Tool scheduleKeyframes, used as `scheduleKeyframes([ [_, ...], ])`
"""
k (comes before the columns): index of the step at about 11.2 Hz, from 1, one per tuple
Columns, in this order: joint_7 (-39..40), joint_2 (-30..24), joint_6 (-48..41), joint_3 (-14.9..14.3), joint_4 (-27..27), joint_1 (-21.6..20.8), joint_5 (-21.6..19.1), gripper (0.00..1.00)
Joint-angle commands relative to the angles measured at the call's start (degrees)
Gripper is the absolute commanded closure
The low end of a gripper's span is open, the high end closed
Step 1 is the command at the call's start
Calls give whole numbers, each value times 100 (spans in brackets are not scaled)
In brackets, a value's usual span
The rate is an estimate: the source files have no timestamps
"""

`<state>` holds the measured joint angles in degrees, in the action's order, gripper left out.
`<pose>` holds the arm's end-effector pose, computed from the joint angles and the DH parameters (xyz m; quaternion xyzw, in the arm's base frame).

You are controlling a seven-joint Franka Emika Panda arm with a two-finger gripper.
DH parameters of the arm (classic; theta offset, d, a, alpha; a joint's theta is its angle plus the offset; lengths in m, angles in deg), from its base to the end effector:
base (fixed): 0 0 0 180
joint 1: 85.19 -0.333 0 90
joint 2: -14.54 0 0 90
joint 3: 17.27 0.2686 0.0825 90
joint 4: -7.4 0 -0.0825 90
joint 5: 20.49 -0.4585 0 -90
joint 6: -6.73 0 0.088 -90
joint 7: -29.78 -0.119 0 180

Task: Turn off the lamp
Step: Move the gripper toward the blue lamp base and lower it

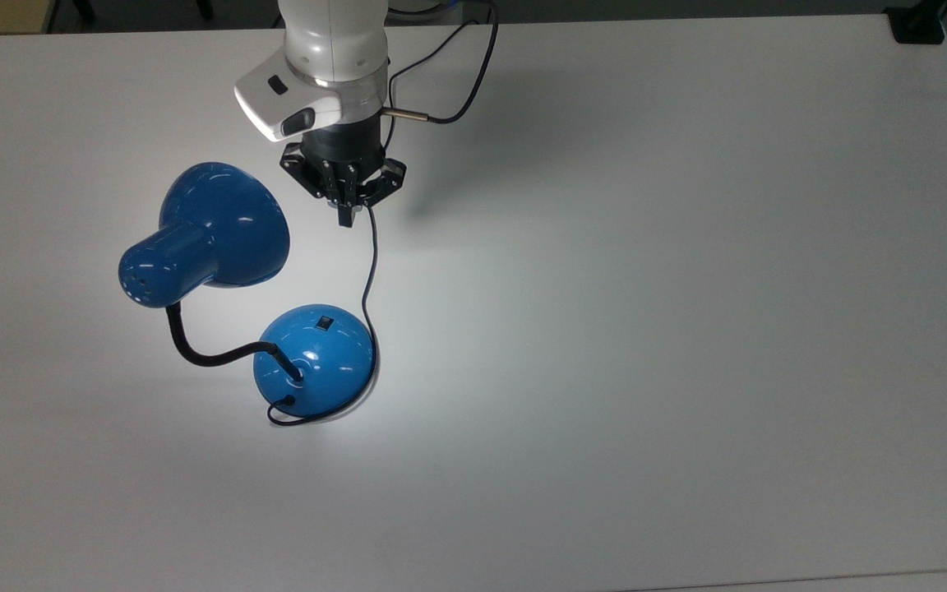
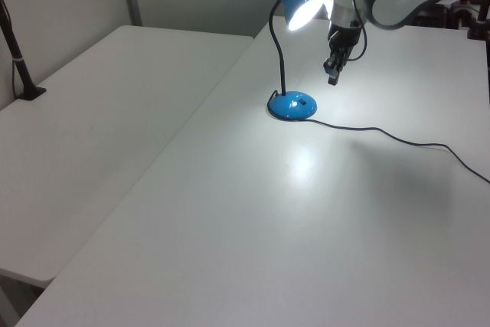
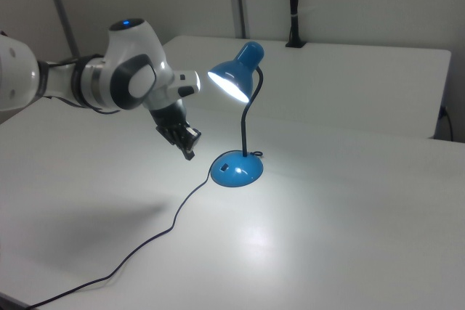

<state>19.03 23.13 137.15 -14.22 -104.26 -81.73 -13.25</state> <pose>0.6670 -0.0093 0.3253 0.9931 -0.0610 0.0926 0.0394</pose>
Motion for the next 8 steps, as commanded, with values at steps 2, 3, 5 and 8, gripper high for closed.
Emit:
scheduleKeyframes([
  [2,-67,459,1343,4,-277,58,22,100],
  [3,-67,591,1572,3,-295,67,31,100],
  [5,-67,802,2029,12,-260,180,40,100],
  [8,-59,1057,2557,3,-199,269,58,100],
])
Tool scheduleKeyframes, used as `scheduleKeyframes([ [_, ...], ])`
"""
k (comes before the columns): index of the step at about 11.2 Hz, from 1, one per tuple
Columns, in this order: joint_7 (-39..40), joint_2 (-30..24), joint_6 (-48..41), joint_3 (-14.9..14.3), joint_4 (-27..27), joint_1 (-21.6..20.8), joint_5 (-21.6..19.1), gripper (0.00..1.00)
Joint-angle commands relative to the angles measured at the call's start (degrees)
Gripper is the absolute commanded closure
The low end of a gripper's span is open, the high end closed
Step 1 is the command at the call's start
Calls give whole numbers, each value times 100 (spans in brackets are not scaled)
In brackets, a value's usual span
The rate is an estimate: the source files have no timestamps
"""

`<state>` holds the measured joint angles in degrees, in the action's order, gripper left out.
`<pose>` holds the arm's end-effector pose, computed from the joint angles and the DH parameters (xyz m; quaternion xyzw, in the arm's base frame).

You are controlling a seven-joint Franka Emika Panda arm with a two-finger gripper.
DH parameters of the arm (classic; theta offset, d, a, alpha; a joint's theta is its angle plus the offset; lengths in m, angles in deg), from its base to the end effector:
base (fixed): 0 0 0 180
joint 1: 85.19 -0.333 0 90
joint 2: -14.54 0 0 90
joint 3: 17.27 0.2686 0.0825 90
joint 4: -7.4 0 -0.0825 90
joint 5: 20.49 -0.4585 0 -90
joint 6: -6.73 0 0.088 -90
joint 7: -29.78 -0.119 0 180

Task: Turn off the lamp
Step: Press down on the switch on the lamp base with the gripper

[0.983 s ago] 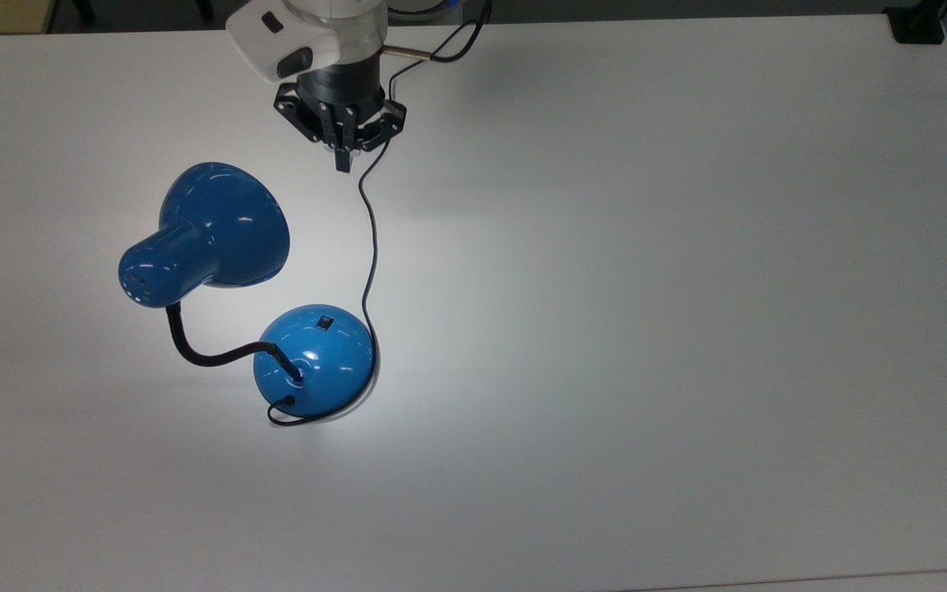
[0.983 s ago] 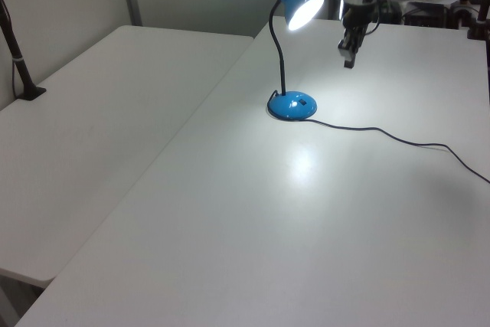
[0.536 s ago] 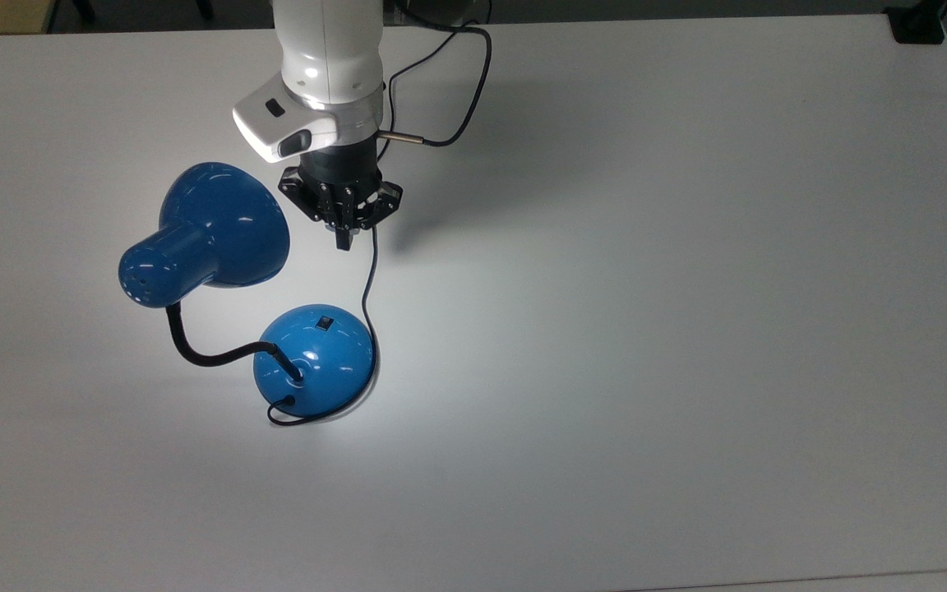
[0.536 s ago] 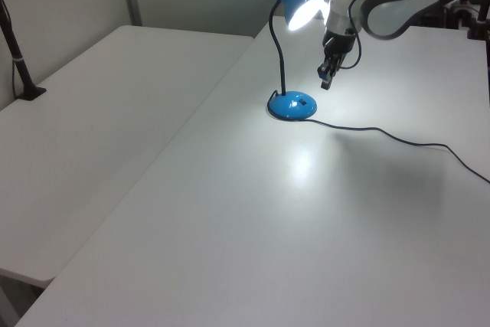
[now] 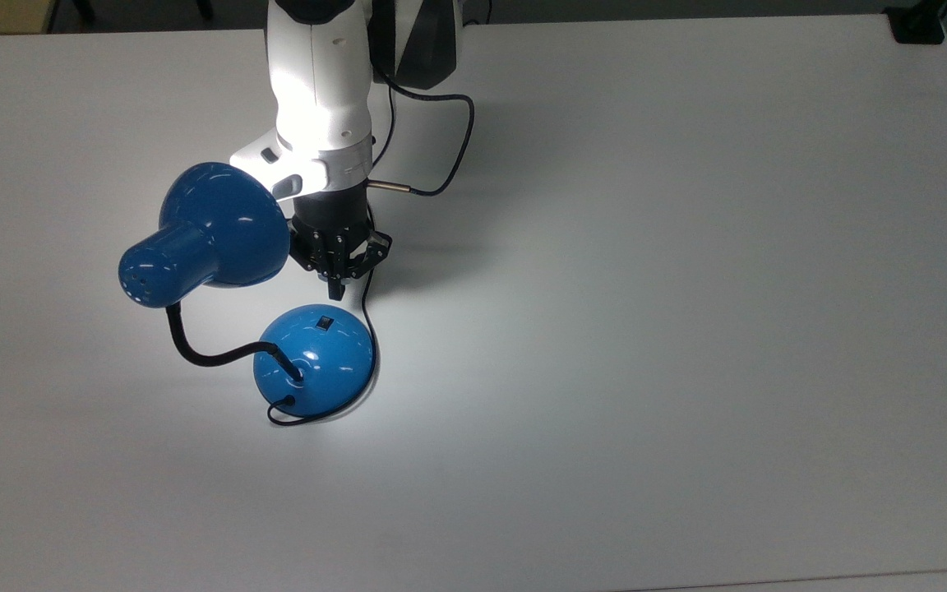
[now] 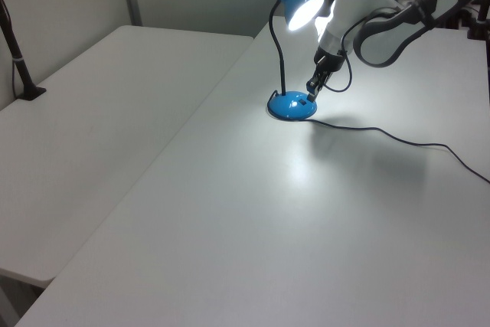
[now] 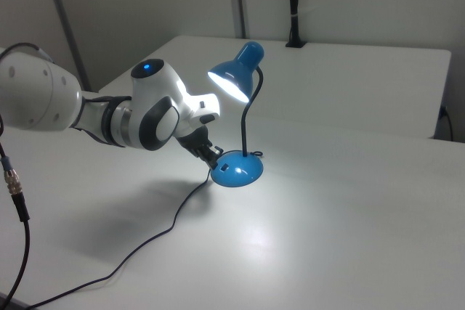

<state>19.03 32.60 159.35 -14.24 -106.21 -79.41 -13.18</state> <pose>0.6830 -0.0301 0.2401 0.9804 -0.0682 0.1837 0.0186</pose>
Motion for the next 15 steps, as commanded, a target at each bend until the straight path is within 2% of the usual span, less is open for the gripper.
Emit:
scheduleKeyframes([
  [1,-67,206,391,5,84,80,51,100],
  [12,-67,532,612,14,234,89,183,100],
  [15,-67,515,489,14,42,81,218,100],
])
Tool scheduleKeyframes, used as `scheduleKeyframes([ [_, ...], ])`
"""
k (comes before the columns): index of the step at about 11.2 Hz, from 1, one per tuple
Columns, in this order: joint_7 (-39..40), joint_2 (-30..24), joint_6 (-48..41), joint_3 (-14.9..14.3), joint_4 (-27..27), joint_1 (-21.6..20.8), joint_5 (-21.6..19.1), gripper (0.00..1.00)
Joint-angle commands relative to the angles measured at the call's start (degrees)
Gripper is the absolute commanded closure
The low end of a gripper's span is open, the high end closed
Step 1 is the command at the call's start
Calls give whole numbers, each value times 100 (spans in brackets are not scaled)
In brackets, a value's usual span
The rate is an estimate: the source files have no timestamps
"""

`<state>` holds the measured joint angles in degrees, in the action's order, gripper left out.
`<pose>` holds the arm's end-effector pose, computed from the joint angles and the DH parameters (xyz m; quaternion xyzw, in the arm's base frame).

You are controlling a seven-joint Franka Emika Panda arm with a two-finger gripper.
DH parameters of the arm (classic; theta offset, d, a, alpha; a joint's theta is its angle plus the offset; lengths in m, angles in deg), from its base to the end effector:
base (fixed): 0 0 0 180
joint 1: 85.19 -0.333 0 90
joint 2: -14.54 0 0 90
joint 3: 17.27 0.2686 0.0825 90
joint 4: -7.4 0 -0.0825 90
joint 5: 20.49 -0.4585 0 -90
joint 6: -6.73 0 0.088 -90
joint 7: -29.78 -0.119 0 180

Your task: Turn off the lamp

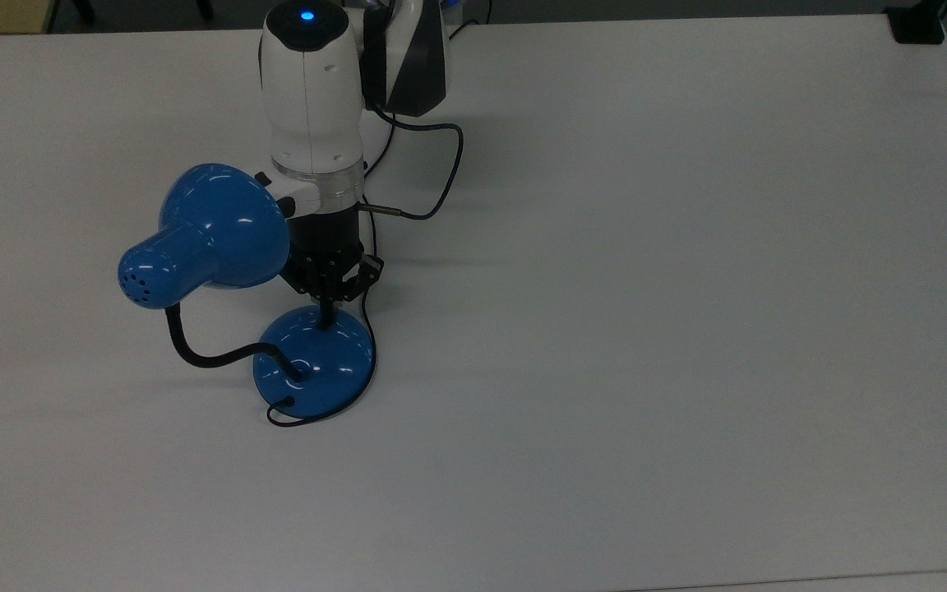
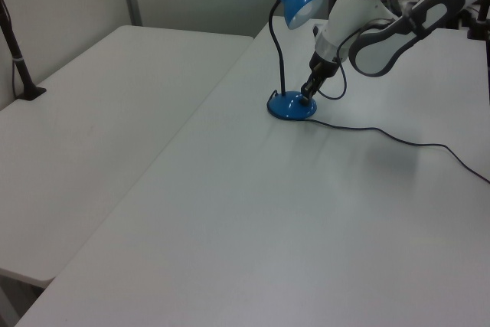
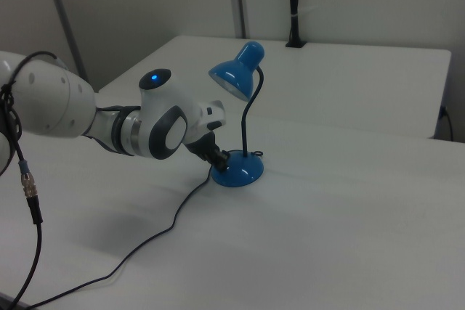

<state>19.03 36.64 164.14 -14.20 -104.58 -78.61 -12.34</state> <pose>0.6910 -0.0377 0.2169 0.9765 -0.0670 0.2040 0.0177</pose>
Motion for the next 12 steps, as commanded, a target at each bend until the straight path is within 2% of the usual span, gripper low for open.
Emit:
scheduleKeyframes([
  [1,-68,76,-182,10,-131,1,134,100],
  [3,-76,-99,-683,36,-105,1,125,100],
  [5,-85,-538,-1586,71,-70,-69,116,100],
  [8,-85,-1039,-2721,72,-8,-534,108,97],
  [11,-94,-1400,-3961,72,483,-781,46,85],
  [12,-94,-1514,-4207,80,632,-807,37,74],
])
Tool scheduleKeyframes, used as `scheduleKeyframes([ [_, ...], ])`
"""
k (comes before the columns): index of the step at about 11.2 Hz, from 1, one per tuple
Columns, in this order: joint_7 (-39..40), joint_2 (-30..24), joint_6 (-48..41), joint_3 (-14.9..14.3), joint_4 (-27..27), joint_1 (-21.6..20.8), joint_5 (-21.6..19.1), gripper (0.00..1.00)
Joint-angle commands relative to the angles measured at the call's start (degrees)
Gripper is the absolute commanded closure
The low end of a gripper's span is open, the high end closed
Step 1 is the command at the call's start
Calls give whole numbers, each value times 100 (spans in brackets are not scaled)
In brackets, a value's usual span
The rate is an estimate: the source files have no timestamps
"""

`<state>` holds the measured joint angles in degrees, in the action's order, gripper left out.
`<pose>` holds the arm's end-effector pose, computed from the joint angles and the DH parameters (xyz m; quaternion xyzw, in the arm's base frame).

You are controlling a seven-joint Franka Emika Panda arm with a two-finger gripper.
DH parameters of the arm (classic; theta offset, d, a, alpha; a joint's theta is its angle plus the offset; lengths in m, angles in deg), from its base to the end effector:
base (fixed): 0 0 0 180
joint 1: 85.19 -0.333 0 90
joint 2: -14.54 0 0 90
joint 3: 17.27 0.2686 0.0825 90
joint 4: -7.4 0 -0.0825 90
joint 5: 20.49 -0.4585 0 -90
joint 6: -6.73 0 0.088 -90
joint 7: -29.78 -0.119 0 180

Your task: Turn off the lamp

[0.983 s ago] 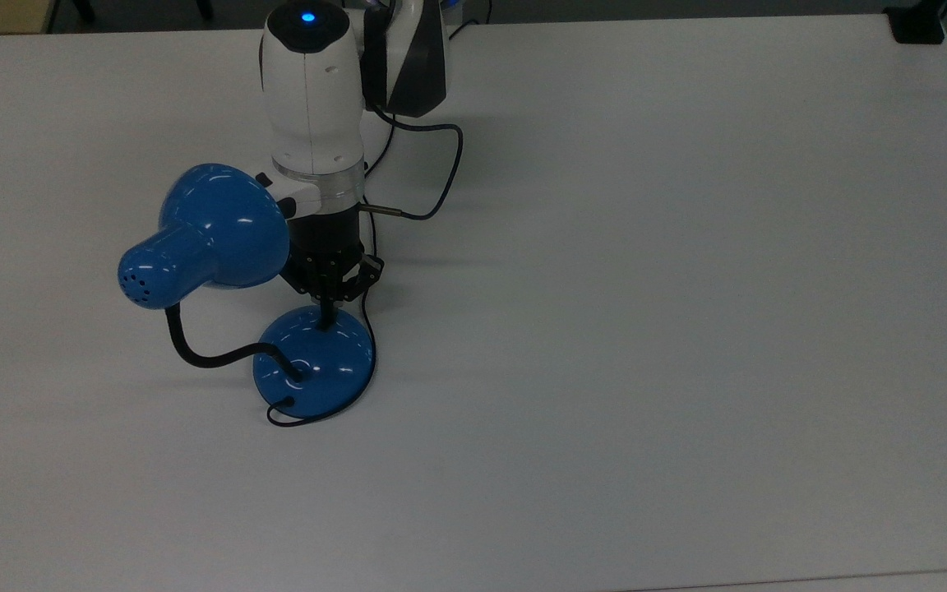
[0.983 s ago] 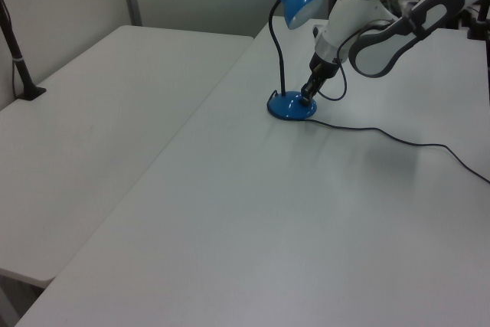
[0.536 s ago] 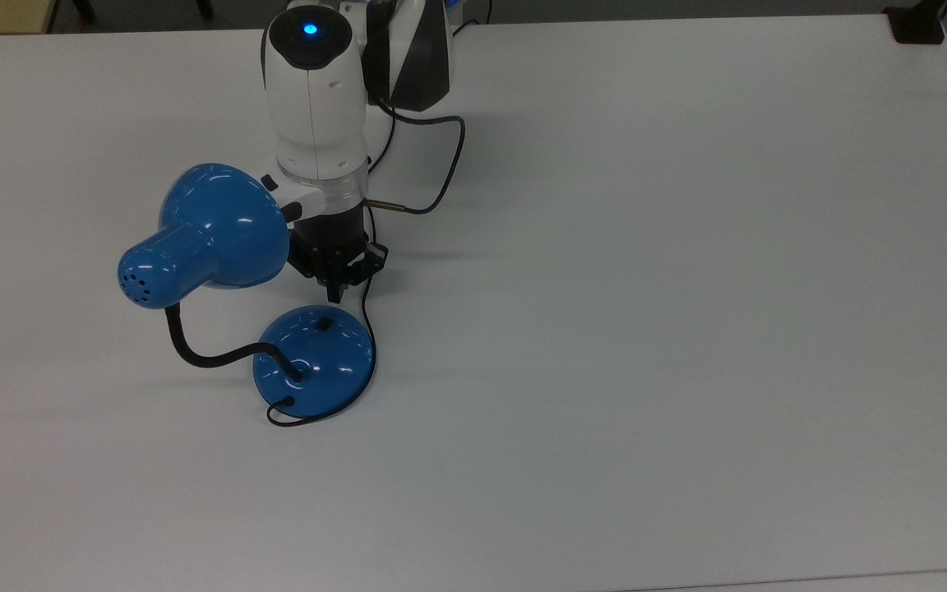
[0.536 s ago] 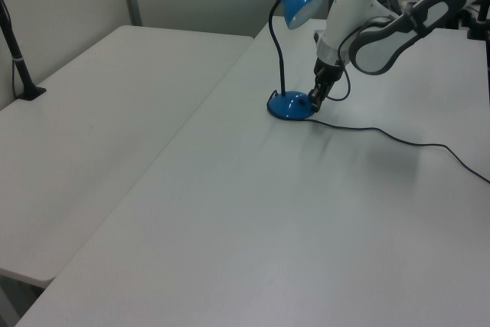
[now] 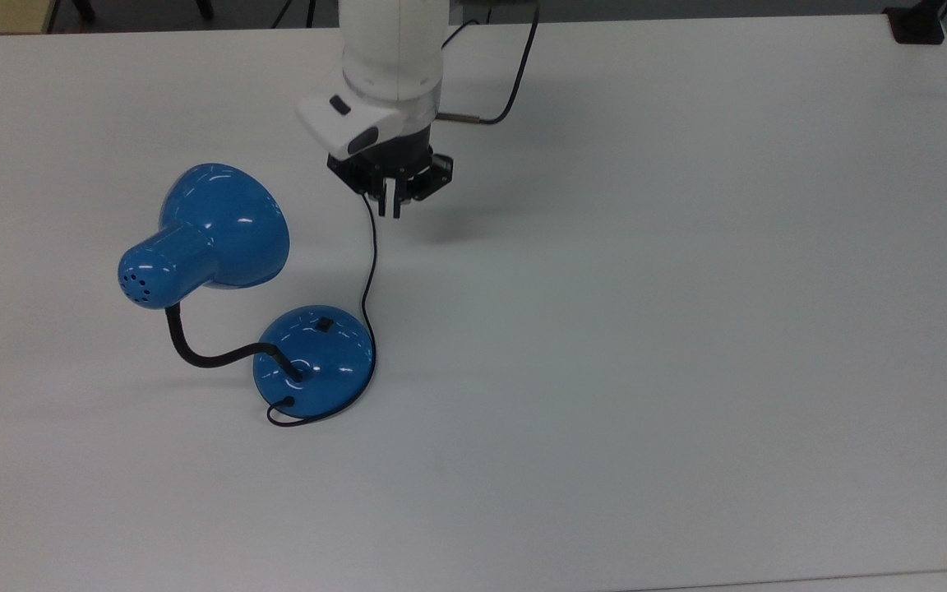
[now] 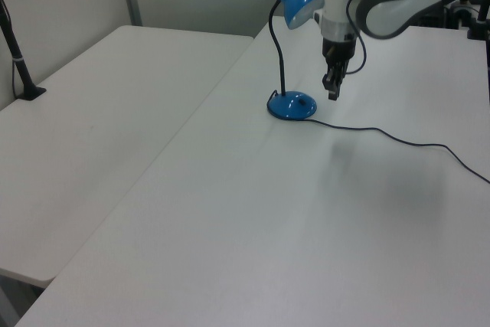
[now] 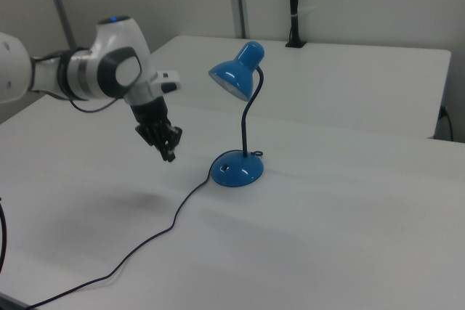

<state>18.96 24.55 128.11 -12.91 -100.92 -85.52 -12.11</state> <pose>0.6636 0.0456 0.3248 0.9979 -0.0178 0.0344 0.0526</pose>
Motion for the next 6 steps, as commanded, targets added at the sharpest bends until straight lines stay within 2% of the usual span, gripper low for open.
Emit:
scheduleKeyframes([
  [1,-78,-349,-885,-57,442,-230,23,69],
  [2,-25,-376,-1227,-57,679,-248,14,65],
  [3,-16,-411,-1544,-57,899,-249,14,53],
  [4,-7,-464,-1677,-66,1005,-249,14,32],
  [5,-7,-569,-1714,-92,1085,-240,14,18],
  [6,10,-604,-1931,-119,1190,-240,5,0],
])
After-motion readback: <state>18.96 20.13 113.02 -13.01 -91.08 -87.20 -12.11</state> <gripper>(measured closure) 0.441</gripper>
